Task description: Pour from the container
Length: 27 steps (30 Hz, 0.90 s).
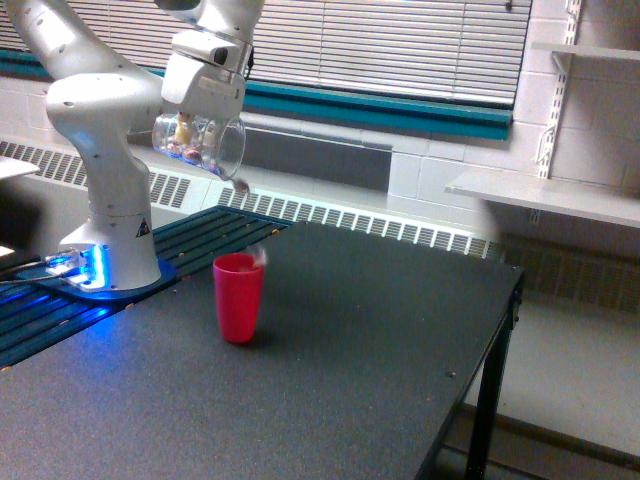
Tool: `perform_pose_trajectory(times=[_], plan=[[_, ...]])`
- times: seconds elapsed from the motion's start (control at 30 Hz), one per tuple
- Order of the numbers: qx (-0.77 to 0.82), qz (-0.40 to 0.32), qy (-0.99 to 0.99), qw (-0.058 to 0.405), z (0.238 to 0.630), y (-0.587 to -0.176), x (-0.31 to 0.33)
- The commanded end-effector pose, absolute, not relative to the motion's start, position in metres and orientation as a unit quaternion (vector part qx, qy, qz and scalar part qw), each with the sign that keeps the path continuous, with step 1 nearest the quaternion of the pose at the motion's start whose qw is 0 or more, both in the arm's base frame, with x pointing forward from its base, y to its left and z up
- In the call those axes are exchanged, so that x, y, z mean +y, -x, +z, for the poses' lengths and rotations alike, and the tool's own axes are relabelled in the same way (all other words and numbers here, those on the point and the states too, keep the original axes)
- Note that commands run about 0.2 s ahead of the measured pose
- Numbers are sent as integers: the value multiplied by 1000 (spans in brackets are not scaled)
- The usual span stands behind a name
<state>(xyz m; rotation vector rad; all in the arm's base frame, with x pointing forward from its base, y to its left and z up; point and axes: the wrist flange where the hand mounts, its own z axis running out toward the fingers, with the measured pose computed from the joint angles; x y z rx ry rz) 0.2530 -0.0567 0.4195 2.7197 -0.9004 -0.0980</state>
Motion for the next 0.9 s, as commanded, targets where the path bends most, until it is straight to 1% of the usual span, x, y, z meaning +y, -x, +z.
perform_pose_trajectory(times=[0.03, 0.9], plan=[[-315, -38, -937, 144, 423, -250, -60], [-312, -52, -936, 154, 429, -243, -64]])
